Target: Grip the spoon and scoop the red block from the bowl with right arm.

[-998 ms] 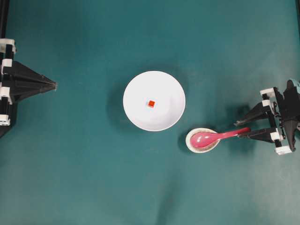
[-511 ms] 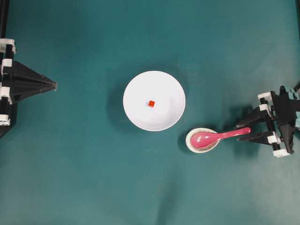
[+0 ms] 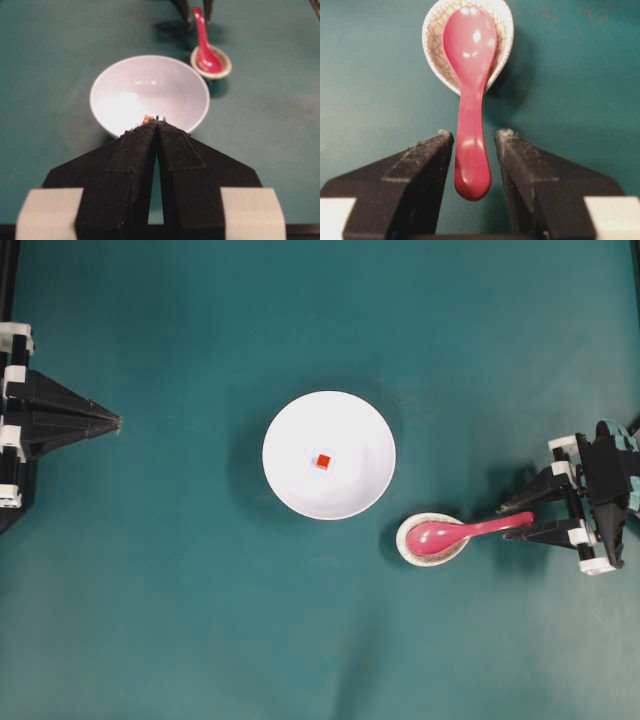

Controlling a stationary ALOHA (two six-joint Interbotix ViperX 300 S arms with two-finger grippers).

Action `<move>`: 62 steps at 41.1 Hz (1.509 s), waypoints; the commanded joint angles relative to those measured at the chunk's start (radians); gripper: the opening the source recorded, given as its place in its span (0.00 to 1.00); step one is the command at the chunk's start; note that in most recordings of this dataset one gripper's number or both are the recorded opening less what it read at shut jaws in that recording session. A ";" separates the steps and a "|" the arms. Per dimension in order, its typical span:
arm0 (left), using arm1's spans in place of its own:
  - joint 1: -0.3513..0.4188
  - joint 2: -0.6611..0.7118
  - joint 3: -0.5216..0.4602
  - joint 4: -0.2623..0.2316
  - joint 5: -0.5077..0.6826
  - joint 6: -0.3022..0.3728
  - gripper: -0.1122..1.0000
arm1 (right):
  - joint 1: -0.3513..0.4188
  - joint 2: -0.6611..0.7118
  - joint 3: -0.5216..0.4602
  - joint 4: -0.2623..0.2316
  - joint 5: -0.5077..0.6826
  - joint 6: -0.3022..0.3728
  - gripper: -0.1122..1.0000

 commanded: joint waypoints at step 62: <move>-0.003 0.005 -0.031 0.002 0.009 -0.005 0.10 | -0.026 -0.368 -0.393 0.002 0.591 -0.008 0.31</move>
